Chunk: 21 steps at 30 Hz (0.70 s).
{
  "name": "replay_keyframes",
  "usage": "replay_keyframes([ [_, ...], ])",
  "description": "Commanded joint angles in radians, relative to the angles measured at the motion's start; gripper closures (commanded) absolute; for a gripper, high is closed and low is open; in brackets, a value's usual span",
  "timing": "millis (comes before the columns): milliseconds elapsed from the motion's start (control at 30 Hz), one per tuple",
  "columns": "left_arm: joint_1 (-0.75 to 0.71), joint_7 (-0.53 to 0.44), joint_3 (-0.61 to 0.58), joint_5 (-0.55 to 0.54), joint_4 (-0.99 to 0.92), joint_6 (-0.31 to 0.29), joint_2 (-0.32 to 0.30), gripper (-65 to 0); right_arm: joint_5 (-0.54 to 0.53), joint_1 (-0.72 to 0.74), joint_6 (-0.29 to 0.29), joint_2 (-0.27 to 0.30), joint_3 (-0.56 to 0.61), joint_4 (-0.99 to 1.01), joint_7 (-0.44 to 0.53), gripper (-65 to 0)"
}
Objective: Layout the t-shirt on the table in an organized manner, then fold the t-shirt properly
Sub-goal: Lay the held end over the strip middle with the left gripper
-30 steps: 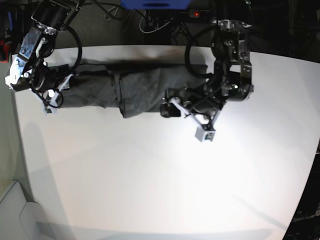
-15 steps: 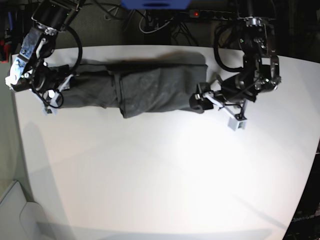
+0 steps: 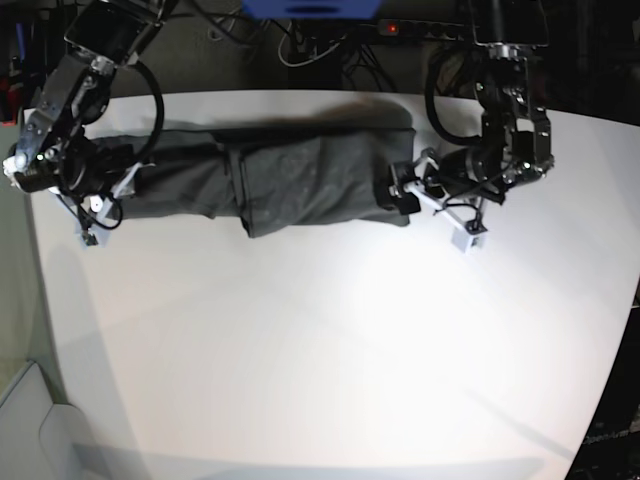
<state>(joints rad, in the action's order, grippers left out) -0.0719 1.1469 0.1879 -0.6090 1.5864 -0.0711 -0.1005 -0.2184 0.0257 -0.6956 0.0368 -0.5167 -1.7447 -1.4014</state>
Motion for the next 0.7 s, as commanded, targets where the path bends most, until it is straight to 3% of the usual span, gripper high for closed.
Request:
replay_keyframes([
  [0, 0.021, -0.009, -0.012, -0.013, 0.009, -0.005, -0.003, -52.1, -0.014, 0.012, -0.003, 0.001, -0.003, -0.033, 0.005, -30.1],
  [100, 0.022, -0.061, -0.063, -0.013, -0.022, -0.005, -0.006, -50.1, -0.016, 0.006, -0.003, -0.001, -0.003, -0.079, 0.005, -30.1],
  [233, 0.022, -0.110, -0.123, -0.013, -0.067, 0.000, -0.009, -42.2, -0.016, 0.010, -0.003, -0.001, -0.009, -0.096, 0.005, -30.3],
  [567, 0.037, -0.110, -0.127, -0.013, -0.103, 0.003, -0.032, -15.2, -0.016, 0.043, -0.003, -0.021, -0.138, -0.064, 0.005, -39.8],
  [667, 0.037, -0.112, -0.121, -0.013, -0.108, 0.003, -0.040, -13.8, -0.016, 0.067, -0.003, -0.018, -0.138, -0.018, 0.005, -39.8],
])
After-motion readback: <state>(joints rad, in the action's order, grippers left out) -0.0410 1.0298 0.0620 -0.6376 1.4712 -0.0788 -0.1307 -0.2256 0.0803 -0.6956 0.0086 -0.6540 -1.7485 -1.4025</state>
